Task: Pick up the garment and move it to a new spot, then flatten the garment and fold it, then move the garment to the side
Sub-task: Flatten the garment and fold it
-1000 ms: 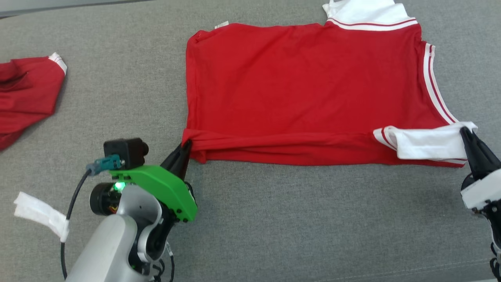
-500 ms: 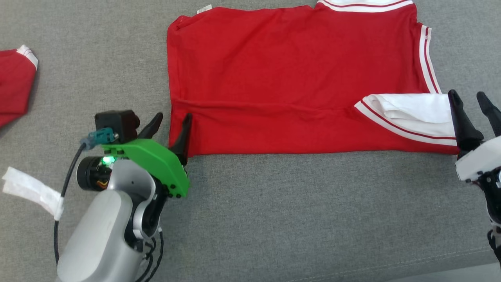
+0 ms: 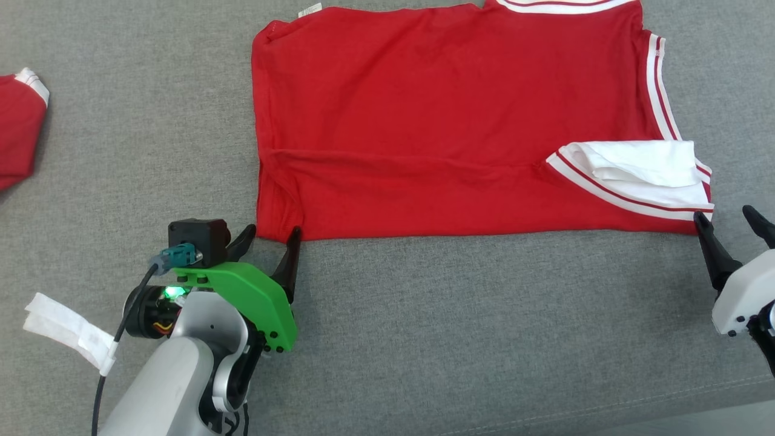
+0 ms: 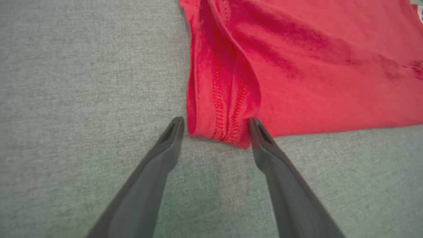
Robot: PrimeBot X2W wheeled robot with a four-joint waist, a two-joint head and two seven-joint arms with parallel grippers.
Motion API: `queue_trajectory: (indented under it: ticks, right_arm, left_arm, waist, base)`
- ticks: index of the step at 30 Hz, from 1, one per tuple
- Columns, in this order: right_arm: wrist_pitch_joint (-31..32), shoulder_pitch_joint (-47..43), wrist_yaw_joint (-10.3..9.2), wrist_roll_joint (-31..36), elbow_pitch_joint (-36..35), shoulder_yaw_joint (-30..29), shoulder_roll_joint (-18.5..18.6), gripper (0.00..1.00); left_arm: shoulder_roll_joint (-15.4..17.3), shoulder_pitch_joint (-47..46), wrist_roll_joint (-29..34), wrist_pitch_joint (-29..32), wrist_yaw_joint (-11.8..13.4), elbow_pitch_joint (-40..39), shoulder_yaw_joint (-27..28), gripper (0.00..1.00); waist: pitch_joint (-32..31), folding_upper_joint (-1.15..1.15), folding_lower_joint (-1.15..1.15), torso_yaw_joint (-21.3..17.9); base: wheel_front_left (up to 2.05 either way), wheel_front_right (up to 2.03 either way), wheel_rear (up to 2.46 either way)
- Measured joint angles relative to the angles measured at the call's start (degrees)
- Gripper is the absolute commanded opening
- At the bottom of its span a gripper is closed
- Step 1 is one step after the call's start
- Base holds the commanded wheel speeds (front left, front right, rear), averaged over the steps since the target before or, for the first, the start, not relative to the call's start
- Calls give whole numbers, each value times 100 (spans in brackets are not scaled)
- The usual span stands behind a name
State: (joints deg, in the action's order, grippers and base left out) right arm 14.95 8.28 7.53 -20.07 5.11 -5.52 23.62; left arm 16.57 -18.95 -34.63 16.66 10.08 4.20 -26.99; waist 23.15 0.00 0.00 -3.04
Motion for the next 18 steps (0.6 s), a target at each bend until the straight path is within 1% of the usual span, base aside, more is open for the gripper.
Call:
queue_trajectory:
  ticks: [5,7,8,9,10,12,13,14,18]
  right_arm:
    - [255,163,0,5,254,258,5,100]
    - [356,174,0,-89,328,333,13,100]
    - [366,175,0,-132,336,352,20,100]
    - [397,177,0,-189,345,358,27,100]
    - [413,177,0,-242,353,364,36,98]
    - [415,177,0,-323,369,374,52,43]
    - [419,177,0,-371,376,374,51,27]
    - [417,177,0,-457,391,364,47,0]
    - [465,172,1,-720,449,354,123,0]
  left_arm:
    - [1,-117,20,16,-58,212,-71,100]
    - [5,-171,62,16,-99,318,-116,100]
    - [5,-180,66,15,-104,338,-127,85]
    - [5,-195,66,16,-135,363,-145,25]
    - [9,-203,65,19,-157,374,-152,0]
    - [24,-223,65,26,-209,390,-171,0]
    - [38,-226,64,38,-231,399,-183,0]
    - [48,-227,63,43,-269,402,-211,0]
    - [129,-220,-29,169,-328,320,-219,0]
  waist:
    - [66,0,0,-4]
    - [79,0,0,18]
    - [83,0,0,25]
    - [87,0,0,34]
    - [88,0,0,39]
    - [82,0,0,44]
    - [77,0,0,46]
    - [66,0,0,47]
    - [-25,0,0,52]
  base:
    - [0,0,0]
    - [0,0,0]
    - [0,0,0]
    - [0,0,0]
    - [0,0,0]
    - [0,0,0]
    - [0,0,0]
    - [0,0,0]
    - [0,0,0]
